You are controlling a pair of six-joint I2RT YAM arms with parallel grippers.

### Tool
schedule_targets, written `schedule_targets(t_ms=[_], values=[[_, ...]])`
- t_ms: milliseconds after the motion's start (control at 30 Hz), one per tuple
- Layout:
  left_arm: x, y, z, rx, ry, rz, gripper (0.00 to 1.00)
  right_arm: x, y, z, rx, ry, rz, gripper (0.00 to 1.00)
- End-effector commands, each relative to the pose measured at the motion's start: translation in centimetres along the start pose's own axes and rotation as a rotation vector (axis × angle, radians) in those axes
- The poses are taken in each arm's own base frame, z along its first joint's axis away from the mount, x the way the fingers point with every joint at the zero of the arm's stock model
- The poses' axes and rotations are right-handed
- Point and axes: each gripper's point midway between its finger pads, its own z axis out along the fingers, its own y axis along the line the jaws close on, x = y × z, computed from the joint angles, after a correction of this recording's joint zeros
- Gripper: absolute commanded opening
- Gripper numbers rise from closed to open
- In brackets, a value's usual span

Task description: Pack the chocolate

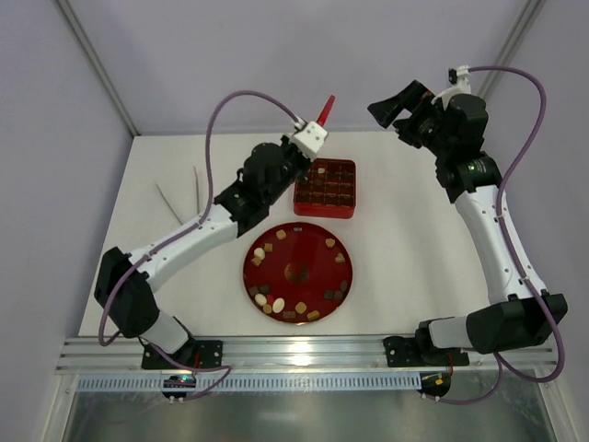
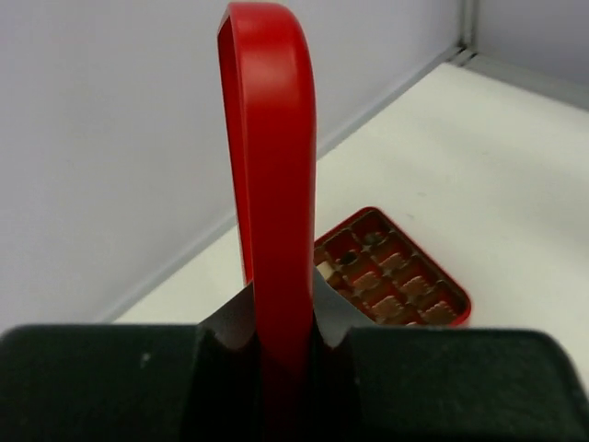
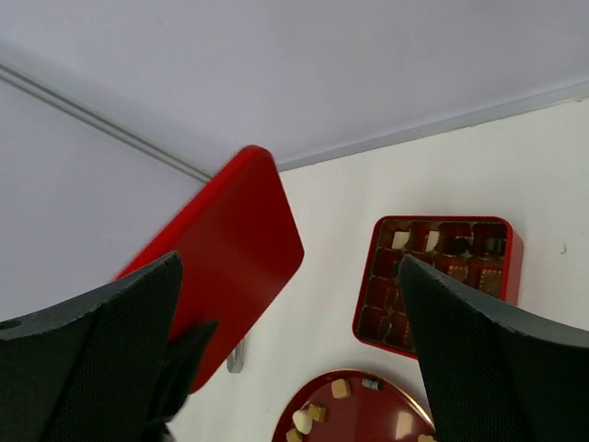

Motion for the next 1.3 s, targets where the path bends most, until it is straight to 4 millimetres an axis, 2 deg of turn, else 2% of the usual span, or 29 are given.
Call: schedule_targets(t_ms=[0, 33, 67, 100, 133, 167, 200, 267, 300, 367, 400, 467, 500, 567, 633, 733, 800, 833, 900, 1067, 1267], values=[[-3.8, -0.4, -1.1, 0.21, -0.012, -0.409, 0.0, 0.1, -1.7, 0.8, 0.016, -0.017, -0.052, 1.0], [-4.1, -0.3, -1.0, 0.248, -0.007, -0.477, 0.0, 0.7, -2.1, 1.1, 0.016, 0.0, -0.055, 1.0], [-2.7, 1.2, -0.2, 0.24, 0.025, -0.539, 0.0, 1.6, -3.2, 1.5, 0.034, 0.019, -0.059, 1.0], [-3.3, 0.4, -0.4, 0.329, 0.044, -0.669, 0.0, 2.0, -3.7, 1.8, 0.036, 0.024, -0.064, 1.0], [-3.3, 0.7, -0.2, 0.361, 0.053, -0.731, 0.0, 2.5, -4.1, 2.0, 0.036, 0.033, -0.065, 1.0], [-1.4, 1.7, 0.8, 0.361, 0.093, -0.796, 0.0, 3.6, -5.2, 2.4, 0.05, 0.054, -0.059, 1.0], [-2.2, 1.1, 0.5, 0.45, 0.106, -0.902, 0.0, 3.7, -5.3, 2.7, 0.04, 0.045, -0.061, 1.0], [-1.5, 1.7, 1.3, 0.502, 0.125, -1.002, 0.0, 5.5, -6.6, 3.3, 0.041, 0.081, -0.055, 1.0], [-0.5, 0.9, 1.8, 0.554, 0.172, -1.076, 0.0, 5.7, -6.8, 3.6, 0.025, 0.078, -0.056, 1.0], [-0.6, 0.8, 2.3, 0.604, 0.16, -1.135, 0.0, 7.2, -7.5, 4.1, 0.019, 0.112, -0.044, 1.0], [0.9, 0.4, 2.8, 0.629, 0.212, -1.222, 0.0, 7.8, -8.0, 4.7, 0.013, 0.124, -0.034, 1.0], [1.4, 0.7, 3.5, 0.667, 0.198, -1.274, 0.0, 8.6, -8.1, 5.4, -0.028, 0.133, -0.022, 1.0], [3.3, 0.4, 4.1, 0.67, 0.233, -1.326, 0.0, 9.4, -8.7, 5.9, -0.025, 0.149, -0.005, 1.0], [3.6, 0.7, 4.5, 0.717, 0.215, -1.4, 0.0, 10.2, -9.3, 6.5, -0.032, 0.164, 0.01, 1.0], [5.2, 0.8, 5.1, 0.751, 0.213, -1.48, 0.01, 11.3, -10.2, 7.2, -0.023, 0.189, 0.027, 1.0], [7.4, 1.0, 6.1, 0.767, 0.205, -1.528, 0.01, 12.2, -11.4, 8.2, -0.012, 0.208, 0.048, 1.0], [8.0, 1.6, 6.6, 0.775, 0.186, -1.567, 0.01, 12.7, -11.7, 8.8, -0.012, 0.219, 0.058, 1.0], [9.4, 1.4, 7.1, 0.769, 0.202, -1.594, 0.01, 13.3, -12.4, 9.2, -0.004, 0.23, 0.069, 1.0], [9.6, 1.5, 7.5, 0.79, 0.194, -1.618, 0.01, 13.8, -12.9, 9.6, 0.005, 0.241, 0.073, 1.0], [12.0, 1.1, 8.8, 0.796, 0.225, -1.639, 0.01, 15.0, -14.8, 10.6, 0.047, 0.258, 0.075, 0.99], [14.1, 0.6, 9.3, 0.799, 0.265, -1.666, 0.03, 16.2, -16.0, 11.4, 0.06, 0.279, 0.09, 0.99]])
